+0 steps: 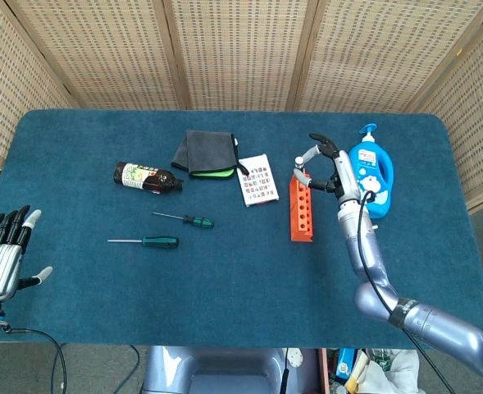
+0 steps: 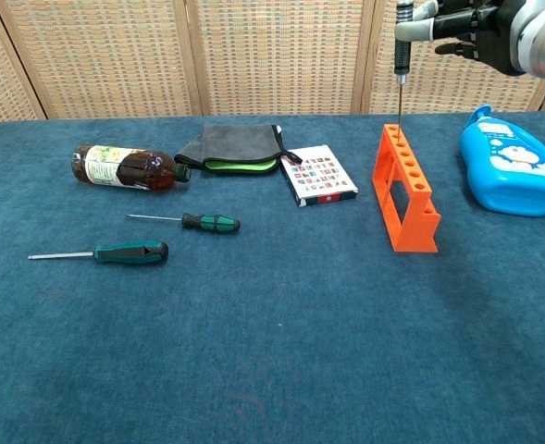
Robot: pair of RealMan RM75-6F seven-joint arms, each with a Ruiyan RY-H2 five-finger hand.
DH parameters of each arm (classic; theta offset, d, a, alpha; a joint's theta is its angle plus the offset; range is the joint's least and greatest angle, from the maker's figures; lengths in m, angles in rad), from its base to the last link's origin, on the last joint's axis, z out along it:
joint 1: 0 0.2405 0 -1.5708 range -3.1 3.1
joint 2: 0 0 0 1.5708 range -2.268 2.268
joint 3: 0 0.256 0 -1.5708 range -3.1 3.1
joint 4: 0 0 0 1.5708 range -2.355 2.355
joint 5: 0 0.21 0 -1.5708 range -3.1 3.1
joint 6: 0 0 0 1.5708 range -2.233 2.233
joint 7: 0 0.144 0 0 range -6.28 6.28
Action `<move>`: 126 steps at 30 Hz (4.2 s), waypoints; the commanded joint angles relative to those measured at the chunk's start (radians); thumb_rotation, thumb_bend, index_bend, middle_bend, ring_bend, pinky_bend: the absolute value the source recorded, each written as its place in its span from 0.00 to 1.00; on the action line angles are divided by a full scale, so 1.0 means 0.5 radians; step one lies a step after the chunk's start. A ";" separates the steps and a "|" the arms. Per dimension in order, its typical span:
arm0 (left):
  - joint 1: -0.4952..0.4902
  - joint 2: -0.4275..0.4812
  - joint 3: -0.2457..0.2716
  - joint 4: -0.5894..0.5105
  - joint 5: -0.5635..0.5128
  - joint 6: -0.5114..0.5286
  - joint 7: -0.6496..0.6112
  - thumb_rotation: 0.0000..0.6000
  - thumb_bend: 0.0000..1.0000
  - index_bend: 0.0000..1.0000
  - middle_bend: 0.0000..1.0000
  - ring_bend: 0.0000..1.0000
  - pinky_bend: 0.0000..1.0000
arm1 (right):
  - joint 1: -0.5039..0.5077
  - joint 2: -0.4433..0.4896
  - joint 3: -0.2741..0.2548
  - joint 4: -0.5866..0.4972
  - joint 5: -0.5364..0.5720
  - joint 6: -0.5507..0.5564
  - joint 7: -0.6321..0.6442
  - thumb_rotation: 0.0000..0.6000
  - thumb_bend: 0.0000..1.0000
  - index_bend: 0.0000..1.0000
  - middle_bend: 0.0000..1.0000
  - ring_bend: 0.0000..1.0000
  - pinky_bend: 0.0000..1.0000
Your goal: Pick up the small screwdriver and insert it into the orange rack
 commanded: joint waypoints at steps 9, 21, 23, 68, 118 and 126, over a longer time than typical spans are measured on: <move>-0.002 -0.002 0.002 -0.001 0.001 -0.004 0.007 1.00 0.00 0.00 0.00 0.00 0.00 | -0.011 0.016 -0.011 -0.011 0.020 0.006 -0.014 1.00 0.30 0.61 0.13 0.00 0.02; -0.001 -0.005 0.003 -0.003 0.001 -0.002 0.019 1.00 0.00 0.00 0.00 0.00 0.00 | -0.029 -0.006 -0.044 0.060 0.012 -0.034 0.034 1.00 0.30 0.61 0.13 0.00 0.02; -0.002 -0.007 0.003 -0.002 -0.001 -0.004 0.022 1.00 0.00 0.00 0.00 0.00 0.00 | -0.035 -0.010 -0.049 0.069 0.003 -0.041 0.047 1.00 0.30 0.61 0.13 0.00 0.02; 0.004 0.001 0.003 -0.004 0.009 0.008 0.002 1.00 0.00 0.00 0.00 0.00 0.00 | -0.041 0.003 -0.055 -0.013 -0.005 -0.004 0.009 1.00 0.30 0.61 0.13 0.00 0.02; -0.003 -0.031 0.023 -0.012 0.022 -0.005 0.083 1.00 0.00 0.00 0.00 0.00 0.00 | -0.161 -0.112 -0.172 0.246 -0.118 -0.175 0.248 1.00 0.30 0.61 0.13 0.00 0.02; -0.005 -0.033 0.024 -0.008 0.021 -0.010 0.084 1.00 0.00 0.00 0.00 0.00 0.00 | -0.158 -0.134 -0.174 0.285 -0.127 -0.192 0.255 1.00 0.30 0.61 0.13 0.00 0.02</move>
